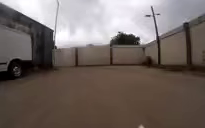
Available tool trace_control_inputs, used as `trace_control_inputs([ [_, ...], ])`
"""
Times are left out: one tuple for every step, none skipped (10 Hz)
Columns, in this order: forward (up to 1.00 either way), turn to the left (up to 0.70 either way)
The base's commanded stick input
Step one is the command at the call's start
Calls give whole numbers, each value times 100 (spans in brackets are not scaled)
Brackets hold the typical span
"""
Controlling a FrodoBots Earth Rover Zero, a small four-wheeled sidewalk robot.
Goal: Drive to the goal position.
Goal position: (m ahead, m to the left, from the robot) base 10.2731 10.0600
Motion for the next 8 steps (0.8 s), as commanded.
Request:
trace_control_inputs([
  [30,0],
  [30,0],
  [30,0],
  [30,0],
  [30,0],
  [30,0],
  [30,0],
  [30,0],
])
